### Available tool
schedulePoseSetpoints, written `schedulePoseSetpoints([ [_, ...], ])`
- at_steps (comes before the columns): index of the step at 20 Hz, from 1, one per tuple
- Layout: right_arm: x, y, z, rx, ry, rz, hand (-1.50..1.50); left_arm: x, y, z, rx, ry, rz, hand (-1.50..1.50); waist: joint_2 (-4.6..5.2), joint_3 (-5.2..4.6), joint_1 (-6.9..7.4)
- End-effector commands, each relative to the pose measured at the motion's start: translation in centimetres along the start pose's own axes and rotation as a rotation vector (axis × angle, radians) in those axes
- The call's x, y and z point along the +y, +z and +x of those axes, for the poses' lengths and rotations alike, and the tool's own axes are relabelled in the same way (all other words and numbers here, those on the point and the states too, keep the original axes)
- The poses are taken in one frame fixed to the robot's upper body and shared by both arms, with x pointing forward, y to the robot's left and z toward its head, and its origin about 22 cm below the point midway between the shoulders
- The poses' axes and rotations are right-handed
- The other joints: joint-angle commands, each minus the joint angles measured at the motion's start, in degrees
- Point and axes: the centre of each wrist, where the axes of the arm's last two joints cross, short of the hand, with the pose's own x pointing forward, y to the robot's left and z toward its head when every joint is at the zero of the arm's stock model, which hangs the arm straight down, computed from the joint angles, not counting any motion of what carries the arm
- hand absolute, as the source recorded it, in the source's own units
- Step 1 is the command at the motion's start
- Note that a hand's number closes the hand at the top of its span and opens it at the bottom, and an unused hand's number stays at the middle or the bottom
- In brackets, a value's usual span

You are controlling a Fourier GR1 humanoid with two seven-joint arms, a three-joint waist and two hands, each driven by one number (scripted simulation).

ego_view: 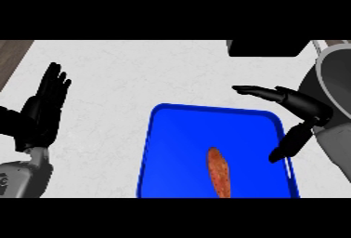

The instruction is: Pick the sweet potato from the tray and place it in the pot

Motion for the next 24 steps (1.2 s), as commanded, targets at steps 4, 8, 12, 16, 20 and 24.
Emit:
schedulePoseSetpoints([
  [4,2.2,-3.2,4.3,0.15,0.23,0.292,-1.5,1.6,0.9,0.9,0.019,0.0,-0.001,0.0,-0.19,0.0,0.33],
  [8,5.1,-4.6,6.7,0.204,0.25,0.372,-1.5,0.8,0.2,0.7,-0.008,-0.007,0.03,0.0,0.05,0.03,-0.37],
  [12,6.2,-4.9,7.3,0.254,0.244,0.393,-1.5,1.0,0.5,1.3,0.031,-0.012,0.001,0.0,0.21,0.07,-0.05],
  [16,9.9,-4.0,6.2,0.238,0.216,0.397,-1.5,0.3,0.5,-0.4,0.012,-0.002,-0.009,0.0,0.31,0.09,-0.14],
  [20,10.2,-3.9,5.5,0.288,0.233,0.417,-1.5,1.4,-0.4,0.1,-0.007,-0.002,-0.01,0.0,0.33,0.09,-0.11],
  [24,9.5,-3.1,4.8,0.362,0.311,0.405,-1.5,-0.6,0.9,2.4,-0.012,0.0,0.013,0.0,0.27,0.12,0.02],
])
